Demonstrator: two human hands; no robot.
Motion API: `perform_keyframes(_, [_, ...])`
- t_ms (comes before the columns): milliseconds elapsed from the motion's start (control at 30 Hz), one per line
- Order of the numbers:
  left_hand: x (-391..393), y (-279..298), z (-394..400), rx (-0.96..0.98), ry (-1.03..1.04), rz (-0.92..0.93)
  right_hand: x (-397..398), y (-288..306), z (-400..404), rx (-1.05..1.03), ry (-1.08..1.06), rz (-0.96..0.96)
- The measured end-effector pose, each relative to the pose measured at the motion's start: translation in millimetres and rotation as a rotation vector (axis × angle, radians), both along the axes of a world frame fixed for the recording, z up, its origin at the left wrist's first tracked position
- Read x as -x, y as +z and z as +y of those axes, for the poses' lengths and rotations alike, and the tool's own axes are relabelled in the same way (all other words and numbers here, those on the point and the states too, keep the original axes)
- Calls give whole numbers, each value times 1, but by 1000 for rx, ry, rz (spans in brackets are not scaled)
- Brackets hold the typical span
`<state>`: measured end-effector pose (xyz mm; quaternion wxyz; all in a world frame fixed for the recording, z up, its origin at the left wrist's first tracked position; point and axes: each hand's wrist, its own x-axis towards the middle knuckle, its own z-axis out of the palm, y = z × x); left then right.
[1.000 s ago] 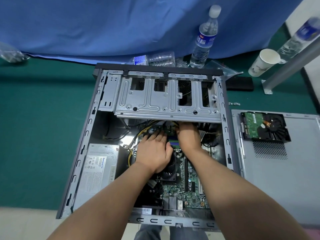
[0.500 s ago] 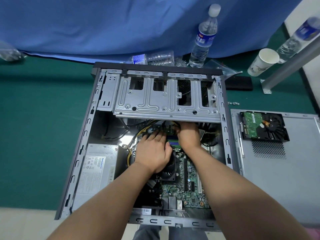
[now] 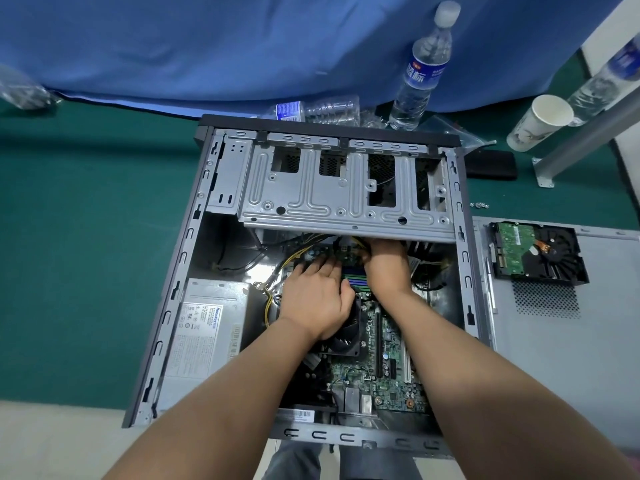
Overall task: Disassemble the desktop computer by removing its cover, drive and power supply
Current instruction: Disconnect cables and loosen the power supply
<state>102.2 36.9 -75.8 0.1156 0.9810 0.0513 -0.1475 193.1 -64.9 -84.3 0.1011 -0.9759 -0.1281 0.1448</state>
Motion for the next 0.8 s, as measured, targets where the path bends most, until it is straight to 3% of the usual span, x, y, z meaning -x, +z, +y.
perform_keyframes(800, [0, 3, -1, -12, 1, -16, 2, 2, 2, -4, -9, -20])
